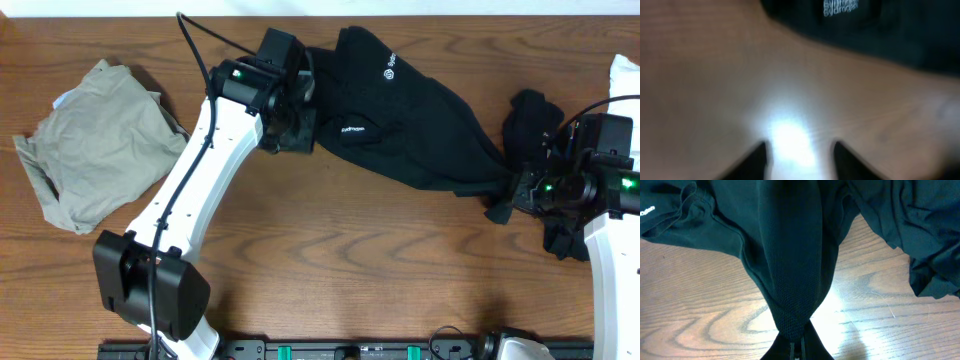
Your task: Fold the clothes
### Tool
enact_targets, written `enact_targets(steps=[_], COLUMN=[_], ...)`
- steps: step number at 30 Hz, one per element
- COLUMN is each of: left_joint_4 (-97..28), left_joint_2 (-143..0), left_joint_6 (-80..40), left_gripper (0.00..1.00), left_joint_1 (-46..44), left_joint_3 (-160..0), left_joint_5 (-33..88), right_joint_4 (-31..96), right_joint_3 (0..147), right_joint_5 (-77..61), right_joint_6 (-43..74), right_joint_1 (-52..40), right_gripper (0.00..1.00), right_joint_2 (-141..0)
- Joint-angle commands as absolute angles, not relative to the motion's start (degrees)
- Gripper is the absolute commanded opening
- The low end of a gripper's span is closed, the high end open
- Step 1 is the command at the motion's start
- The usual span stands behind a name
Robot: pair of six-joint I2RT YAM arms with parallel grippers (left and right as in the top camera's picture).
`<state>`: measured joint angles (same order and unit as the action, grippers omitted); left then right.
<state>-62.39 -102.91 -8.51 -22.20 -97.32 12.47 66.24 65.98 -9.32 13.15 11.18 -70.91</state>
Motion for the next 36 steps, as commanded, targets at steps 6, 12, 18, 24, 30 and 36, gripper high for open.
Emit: enact_targets(steps=[6, 12, 18, 24, 30, 36], left_joint_4=[-48.5, -43.3, -37.2, -31.4, -28.6, -27.5], left_joint_2=[-107.0, -114.8, -121.3, -123.0, -124.6, -126.3], left_joint_6=[-6.5, -13.4, -17.1, -20.7, -25.8, -25.8], left_gripper=[0.62, 0.61, 0.61, 0.61, 0.61, 0.61], left_joint_1=[-22.4, -22.6, -23.9, -24.3, -24.3, -24.2], left_joint_3=[-96.5, -96.5, -96.5, -96.5, -96.5, -96.5], left_joint_5=[10.2, 20.8, 23.4, 24.1, 25.2, 24.6], right_joint_4=[66.5, 66.5, 66.5, 66.5, 66.5, 66.8], right_joint_3=[65.8, 65.7, 65.7, 65.7, 65.7, 65.7], right_joint_5=[-8.8, -8.8, -8.8, -8.8, -8.8, -8.8], right_joint_6=[12.1, 11.7, 11.6, 11.0, 11.0, 10.5], right_joint_1=[11.6, 11.6, 11.6, 11.6, 11.6, 11.6], right_gripper=[0.01, 0.01, 0.01, 0.01, 0.01, 0.01], right_joint_2=[-71.2, -71.2, -71.2, -71.2, -71.2, -71.2])
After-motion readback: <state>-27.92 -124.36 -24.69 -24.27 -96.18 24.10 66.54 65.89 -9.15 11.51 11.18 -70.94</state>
